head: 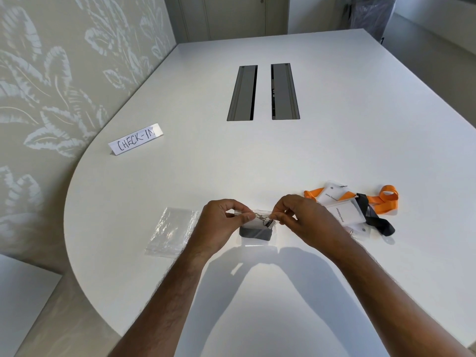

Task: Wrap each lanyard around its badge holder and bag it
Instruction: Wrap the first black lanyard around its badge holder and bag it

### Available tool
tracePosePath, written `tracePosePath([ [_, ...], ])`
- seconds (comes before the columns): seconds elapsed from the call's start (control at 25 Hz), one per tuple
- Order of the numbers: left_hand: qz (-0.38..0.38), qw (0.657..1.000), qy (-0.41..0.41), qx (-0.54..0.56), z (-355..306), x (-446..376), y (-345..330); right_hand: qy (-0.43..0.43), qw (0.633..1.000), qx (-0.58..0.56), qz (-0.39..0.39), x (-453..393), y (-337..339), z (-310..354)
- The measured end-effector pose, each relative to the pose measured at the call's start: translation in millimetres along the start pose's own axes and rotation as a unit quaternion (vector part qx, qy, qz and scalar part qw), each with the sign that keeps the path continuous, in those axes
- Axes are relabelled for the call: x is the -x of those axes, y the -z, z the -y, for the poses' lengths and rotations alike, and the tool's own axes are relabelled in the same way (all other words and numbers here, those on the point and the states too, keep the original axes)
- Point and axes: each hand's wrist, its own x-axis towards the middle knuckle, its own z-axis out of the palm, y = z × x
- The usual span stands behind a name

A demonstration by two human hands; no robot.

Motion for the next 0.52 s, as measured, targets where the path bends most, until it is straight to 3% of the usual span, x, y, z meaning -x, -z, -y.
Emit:
tracePosePath([
  [0.12,-0.001,1.0,0.001,-0.004,-0.3,-0.8,0.2,0.005,1.0,0.01,-0.004,-0.3,-2.3,-0.1],
  [0.36,0.004,1.0,0.009,0.009,2.0,-1.8,5.4,0.004,0.991,-0.122,0.049,-0.7,0.7,-9.9],
  [0.52,0.022,0.999,0.013,0.033,5.5,-1.0,8.5,0.02,0.993,-0.112,0.037,2.5,1.4,-13.9],
])
